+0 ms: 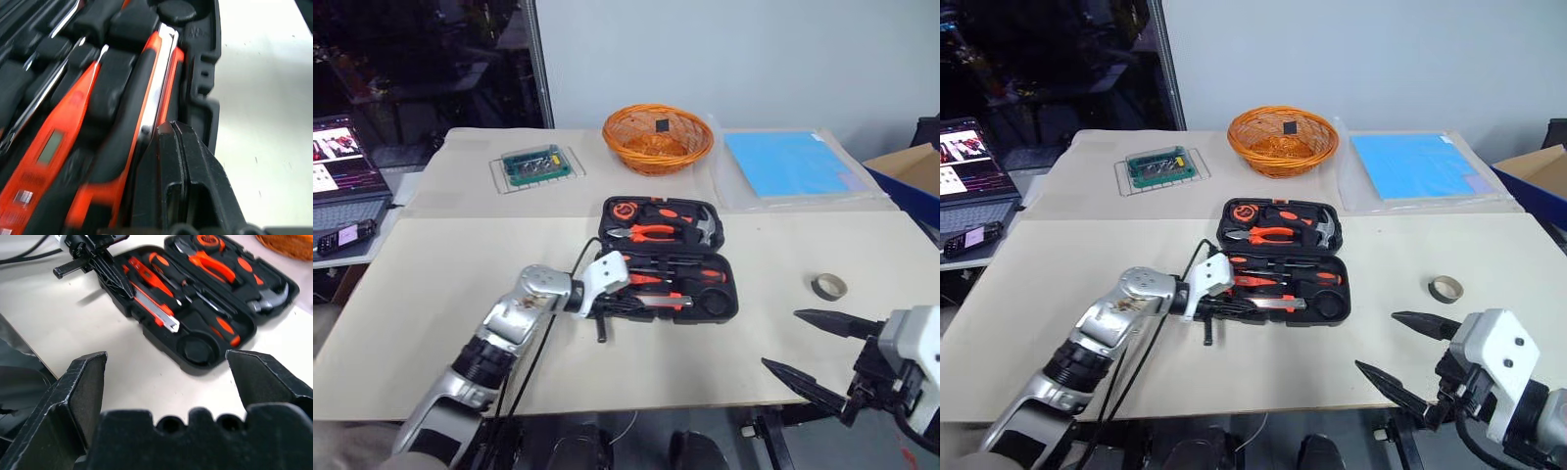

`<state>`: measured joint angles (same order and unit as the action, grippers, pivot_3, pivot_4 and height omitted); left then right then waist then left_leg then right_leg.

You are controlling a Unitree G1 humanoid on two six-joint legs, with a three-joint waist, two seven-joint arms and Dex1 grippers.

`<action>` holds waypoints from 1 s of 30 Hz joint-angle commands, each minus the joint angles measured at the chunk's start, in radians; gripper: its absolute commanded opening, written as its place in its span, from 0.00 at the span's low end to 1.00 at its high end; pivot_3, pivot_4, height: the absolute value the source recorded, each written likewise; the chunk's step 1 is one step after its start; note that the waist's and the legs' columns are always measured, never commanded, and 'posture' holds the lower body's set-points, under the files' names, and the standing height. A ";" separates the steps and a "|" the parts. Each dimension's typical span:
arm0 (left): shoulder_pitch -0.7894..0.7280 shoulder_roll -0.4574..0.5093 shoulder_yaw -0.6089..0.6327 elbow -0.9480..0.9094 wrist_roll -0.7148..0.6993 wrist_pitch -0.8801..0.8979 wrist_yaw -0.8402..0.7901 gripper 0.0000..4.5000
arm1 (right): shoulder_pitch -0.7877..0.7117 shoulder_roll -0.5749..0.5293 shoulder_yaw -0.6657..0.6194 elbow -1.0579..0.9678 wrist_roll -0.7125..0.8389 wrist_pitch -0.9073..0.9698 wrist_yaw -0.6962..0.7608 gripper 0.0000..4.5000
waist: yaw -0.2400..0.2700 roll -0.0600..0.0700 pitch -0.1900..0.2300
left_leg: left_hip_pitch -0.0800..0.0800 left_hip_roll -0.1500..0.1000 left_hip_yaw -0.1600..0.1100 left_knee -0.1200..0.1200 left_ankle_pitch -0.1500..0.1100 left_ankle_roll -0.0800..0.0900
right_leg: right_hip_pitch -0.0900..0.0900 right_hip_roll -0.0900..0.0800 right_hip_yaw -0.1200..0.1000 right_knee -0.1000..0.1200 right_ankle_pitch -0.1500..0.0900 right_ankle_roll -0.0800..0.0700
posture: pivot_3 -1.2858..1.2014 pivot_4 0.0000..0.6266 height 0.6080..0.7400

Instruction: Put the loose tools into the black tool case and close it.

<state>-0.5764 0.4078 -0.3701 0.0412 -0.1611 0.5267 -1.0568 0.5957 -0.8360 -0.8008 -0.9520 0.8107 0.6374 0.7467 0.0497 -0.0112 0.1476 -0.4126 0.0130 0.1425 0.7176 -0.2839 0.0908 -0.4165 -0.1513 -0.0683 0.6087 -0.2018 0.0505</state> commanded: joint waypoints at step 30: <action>0.026 -0.050 -0.013 0.019 0.003 0.020 0.106 0.01 | -0.141 -0.079 0.026 0.047 0.109 0.256 -0.320 1.00 | -0.004 -0.002 -0.005 | -0.002 0.000 0.000 -0.002 0.003 0.007 | -0.003 0.001 0.001 -0.002 -0.001 -0.001 | 0.52 0.24 1.00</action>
<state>-0.5768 0.3518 -0.3436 0.0521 -0.1609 0.5590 -0.9190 0.4705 -0.9033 -0.7809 -0.9153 0.9242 0.8614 0.4652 0.0453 -0.0130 0.1421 -0.4153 0.0128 0.1424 0.7156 -0.2807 0.0976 -0.4195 -0.1502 -0.0671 0.6071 -0.2026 0.0488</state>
